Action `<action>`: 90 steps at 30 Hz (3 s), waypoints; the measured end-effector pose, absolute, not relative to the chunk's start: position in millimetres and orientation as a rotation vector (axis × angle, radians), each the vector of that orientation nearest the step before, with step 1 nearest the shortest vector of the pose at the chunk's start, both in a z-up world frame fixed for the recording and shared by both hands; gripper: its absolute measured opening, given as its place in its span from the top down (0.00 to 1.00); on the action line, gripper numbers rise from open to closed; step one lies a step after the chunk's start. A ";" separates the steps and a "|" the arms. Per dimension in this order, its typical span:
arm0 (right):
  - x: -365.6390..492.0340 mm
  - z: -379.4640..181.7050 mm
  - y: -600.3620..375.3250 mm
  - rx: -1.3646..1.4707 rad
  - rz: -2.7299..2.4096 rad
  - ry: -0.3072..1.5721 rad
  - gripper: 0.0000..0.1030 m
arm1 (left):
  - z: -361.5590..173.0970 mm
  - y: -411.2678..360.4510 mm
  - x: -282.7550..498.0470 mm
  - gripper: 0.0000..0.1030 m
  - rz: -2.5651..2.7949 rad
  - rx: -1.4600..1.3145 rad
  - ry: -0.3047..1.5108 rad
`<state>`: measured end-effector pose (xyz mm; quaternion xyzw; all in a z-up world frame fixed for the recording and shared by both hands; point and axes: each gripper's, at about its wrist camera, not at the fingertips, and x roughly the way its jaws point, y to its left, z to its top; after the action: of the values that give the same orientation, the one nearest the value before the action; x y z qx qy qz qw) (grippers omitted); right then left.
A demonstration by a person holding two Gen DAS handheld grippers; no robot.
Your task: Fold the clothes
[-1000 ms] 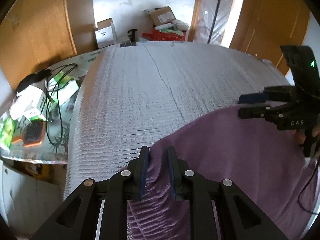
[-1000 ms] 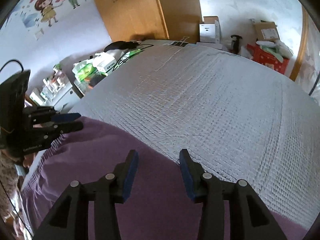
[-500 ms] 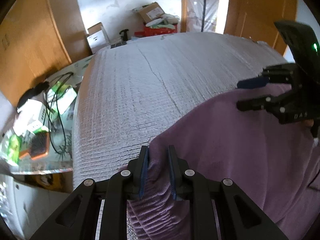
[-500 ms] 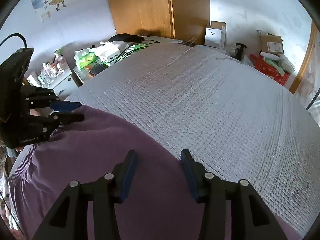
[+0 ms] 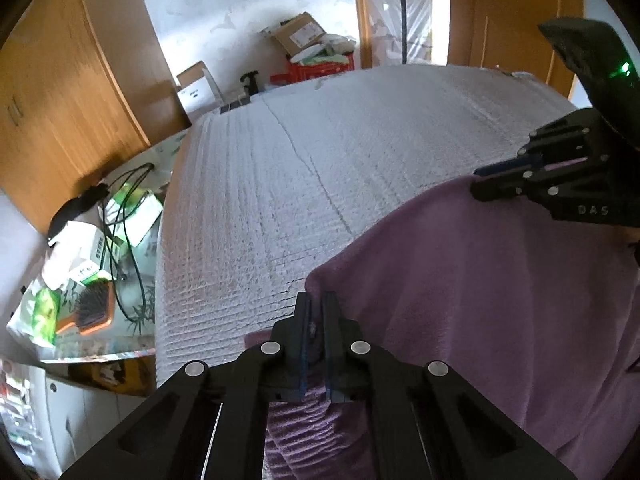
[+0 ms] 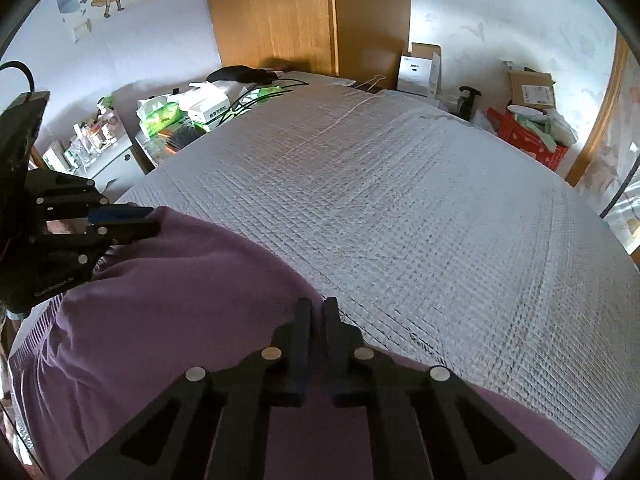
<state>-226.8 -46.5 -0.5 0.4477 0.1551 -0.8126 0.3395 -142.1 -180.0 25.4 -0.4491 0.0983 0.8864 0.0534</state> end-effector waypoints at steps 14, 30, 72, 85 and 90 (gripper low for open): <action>-140.7 77.0 -37.2 0.943 -2.255 0.481 0.96 | 78.1 -180.3 -96.9 0.95 2.795 -1.142 0.264; -26.7 110.3 -27.2 0.801 -2.333 0.477 0.96 | 110.3 -176.3 -2.3 0.95 2.868 -0.974 0.267; 105.0 41.9 -9.3 0.982 -2.129 0.357 0.96 | 55.5 -150.1 151.1 0.95 2.940 -0.969 0.092; 104.2 14.6 -11.2 1.079 -2.044 0.366 0.96 | 37.7 -167.5 163.2 0.93 2.891 -1.069 -0.105; 100.3 7.9 -11.0 1.108 -2.037 0.359 0.96 | 32.8 -200.1 163.4 0.92 2.726 -1.082 -0.636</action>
<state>100.3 -11.0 7.9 0.4354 0.1412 -0.8004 0.3872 163.4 -200.1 32.8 -0.3596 -0.2115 0.9061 0.0700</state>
